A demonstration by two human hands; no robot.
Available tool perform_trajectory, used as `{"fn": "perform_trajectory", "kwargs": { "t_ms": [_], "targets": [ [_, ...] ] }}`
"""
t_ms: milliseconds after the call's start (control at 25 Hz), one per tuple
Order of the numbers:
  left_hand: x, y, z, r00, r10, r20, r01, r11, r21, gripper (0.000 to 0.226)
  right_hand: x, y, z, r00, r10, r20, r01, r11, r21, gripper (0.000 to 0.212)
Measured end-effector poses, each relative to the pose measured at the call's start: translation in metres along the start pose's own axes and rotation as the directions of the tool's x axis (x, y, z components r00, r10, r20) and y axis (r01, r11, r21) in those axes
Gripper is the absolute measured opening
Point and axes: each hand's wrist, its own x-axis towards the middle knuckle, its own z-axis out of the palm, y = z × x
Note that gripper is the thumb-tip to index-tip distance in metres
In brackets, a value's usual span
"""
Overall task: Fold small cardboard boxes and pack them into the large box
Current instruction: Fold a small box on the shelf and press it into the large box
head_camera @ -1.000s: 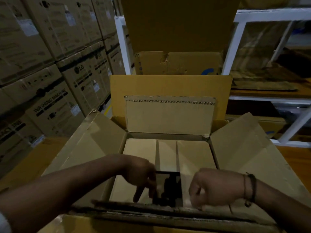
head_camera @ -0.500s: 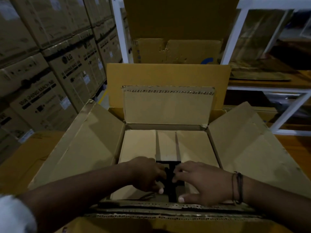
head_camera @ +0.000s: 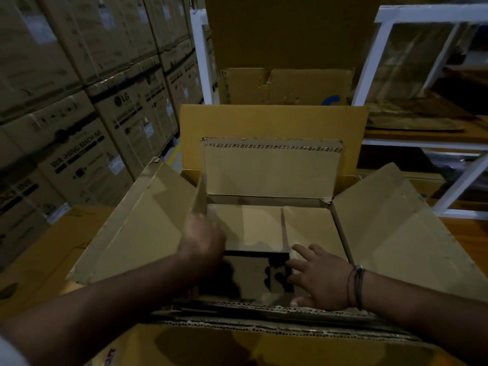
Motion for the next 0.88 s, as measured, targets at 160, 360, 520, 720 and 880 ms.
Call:
{"fn": "perform_trajectory", "kwargs": {
  "t_ms": [160, 360, 520, 720, 880],
  "targets": [
    [0.000, -0.019, 0.026, 0.955, -0.097, 0.280, 0.081, 0.994, 0.068, 0.040, -0.002, -0.003, -0.008, 0.999, 0.047, 0.006, -0.048, 0.999, 0.021, 0.067],
    [0.016, -0.021, 0.028, 0.938, -0.003, 0.346, -0.005, 1.000, 0.022, 0.054, -0.020, -0.007, -0.049, 0.945, 0.315, -0.093, -0.314, 0.949, 0.027, 0.053],
    [0.032, -0.013, 0.025, 0.942, 0.124, 0.312, -0.136, 0.991, 0.015, 0.053, -0.040, 0.018, -0.049, 0.792, 0.599, 0.116, -0.592, 0.801, -0.086, 0.039],
    [0.054, 0.016, 0.000, 0.907, 0.383, 0.175, -0.390, 0.921, 0.006, 0.049, -0.043, 0.022, -0.017, 0.715, 0.581, 0.388, -0.632, 0.775, 0.005, 0.066],
    [0.084, 0.049, -0.016, 0.879, 0.476, -0.026, -0.470, 0.874, 0.126, 0.054, -0.047, 0.000, -0.001, 0.793, 0.502, 0.345, -0.573, 0.807, 0.144, 0.093]
  ]
}}
